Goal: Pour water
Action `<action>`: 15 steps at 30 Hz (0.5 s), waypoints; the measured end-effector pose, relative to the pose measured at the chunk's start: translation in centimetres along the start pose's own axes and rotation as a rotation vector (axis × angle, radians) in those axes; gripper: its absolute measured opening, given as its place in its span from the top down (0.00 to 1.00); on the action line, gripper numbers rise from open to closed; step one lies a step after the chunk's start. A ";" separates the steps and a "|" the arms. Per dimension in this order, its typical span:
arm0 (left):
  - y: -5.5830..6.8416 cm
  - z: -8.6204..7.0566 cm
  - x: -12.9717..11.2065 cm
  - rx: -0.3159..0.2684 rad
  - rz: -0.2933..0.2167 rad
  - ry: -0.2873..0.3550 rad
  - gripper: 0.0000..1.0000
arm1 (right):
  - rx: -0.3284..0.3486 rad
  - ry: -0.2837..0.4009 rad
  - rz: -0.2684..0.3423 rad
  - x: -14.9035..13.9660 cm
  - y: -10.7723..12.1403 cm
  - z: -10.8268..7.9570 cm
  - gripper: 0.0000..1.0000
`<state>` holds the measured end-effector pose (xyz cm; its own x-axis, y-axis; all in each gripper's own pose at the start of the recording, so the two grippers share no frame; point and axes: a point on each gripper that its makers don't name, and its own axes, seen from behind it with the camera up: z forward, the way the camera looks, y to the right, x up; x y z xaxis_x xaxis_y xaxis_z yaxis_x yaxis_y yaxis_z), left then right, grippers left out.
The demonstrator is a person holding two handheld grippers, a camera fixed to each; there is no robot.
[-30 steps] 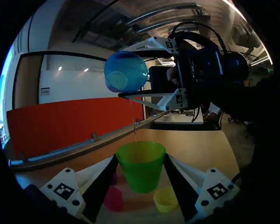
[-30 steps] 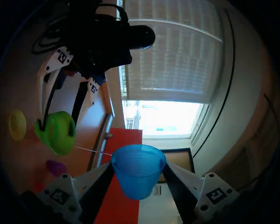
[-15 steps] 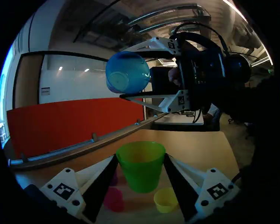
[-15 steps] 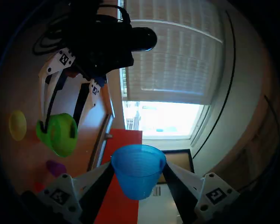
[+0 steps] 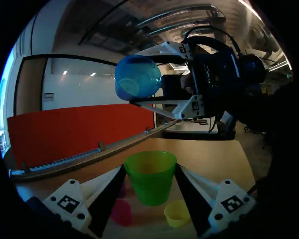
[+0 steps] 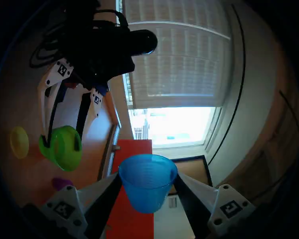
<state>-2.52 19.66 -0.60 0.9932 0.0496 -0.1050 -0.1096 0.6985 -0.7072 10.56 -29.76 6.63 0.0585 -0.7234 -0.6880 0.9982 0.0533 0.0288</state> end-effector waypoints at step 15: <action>-0.2 -0.2 0.0 0.004 -0.004 -0.003 0.13 | 0.014 0.003 0.323 -0.1 -0.8 -0.5 0.10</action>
<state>-2.51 19.37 -0.55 0.9938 0.0491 -0.0998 -0.1054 0.7016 -0.7048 9.71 -29.43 6.31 0.3727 -0.6686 -0.6435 0.9280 0.2709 0.2559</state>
